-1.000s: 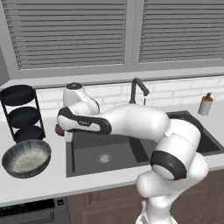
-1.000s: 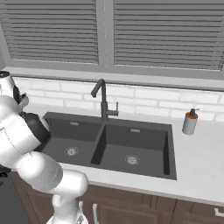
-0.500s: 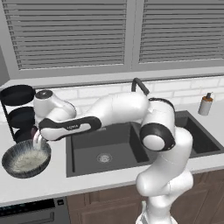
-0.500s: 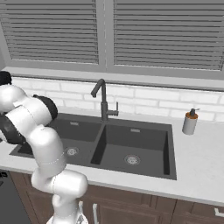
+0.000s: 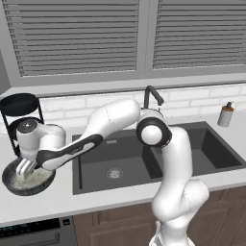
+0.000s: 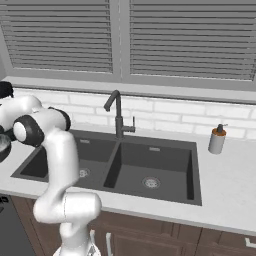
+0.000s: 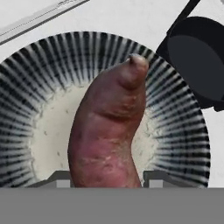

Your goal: Pick the potato from the sink and place it in the bowl. Then pick the bowl and place it in the microwave. Then close the microwave door and press the start button.

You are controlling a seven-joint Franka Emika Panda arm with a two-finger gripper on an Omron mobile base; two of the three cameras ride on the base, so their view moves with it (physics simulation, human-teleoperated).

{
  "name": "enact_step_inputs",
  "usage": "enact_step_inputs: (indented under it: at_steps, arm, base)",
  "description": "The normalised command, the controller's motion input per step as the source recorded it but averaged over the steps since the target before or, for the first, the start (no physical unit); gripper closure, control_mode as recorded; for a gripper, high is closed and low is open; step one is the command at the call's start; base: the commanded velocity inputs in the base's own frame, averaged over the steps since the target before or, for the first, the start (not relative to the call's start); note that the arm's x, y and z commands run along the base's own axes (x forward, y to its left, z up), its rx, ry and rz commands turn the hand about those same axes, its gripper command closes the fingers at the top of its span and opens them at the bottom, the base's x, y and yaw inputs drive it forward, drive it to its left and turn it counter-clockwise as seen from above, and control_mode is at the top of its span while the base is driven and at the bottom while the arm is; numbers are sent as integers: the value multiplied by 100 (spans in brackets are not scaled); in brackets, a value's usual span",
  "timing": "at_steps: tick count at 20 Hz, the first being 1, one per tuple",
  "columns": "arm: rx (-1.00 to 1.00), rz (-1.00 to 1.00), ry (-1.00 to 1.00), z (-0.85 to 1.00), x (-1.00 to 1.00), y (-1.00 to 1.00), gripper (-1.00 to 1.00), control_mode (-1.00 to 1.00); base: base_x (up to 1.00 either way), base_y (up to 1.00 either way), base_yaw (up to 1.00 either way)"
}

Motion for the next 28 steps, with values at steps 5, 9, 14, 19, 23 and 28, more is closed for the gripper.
enact_step_inputs:
  at_steps: [5, 9, 14, 19, 23, 28]
  arm:
    - [0, -12, 0, -7, 14, 32, 100, -100]
    - [0, -7, 0, -41, 59, 0, 100, -100]
    - [0, -1, 0, -53, 43, 0, 100, -100]
    - [1, 0, 0, -45, 15, 0, -100, -100]
    - [7, 0, 0, -4, -15, -4, -100, -100]
    - [12, 0, 0, 7, -18, -34, -100, -100]
  base:
    - [0, 0, 0]
    - [0, 0, 0]
    - [0, 0, 0]
    - [0, 0, 0]
    - [0, 0, 0]
    - [0, 0, 0]
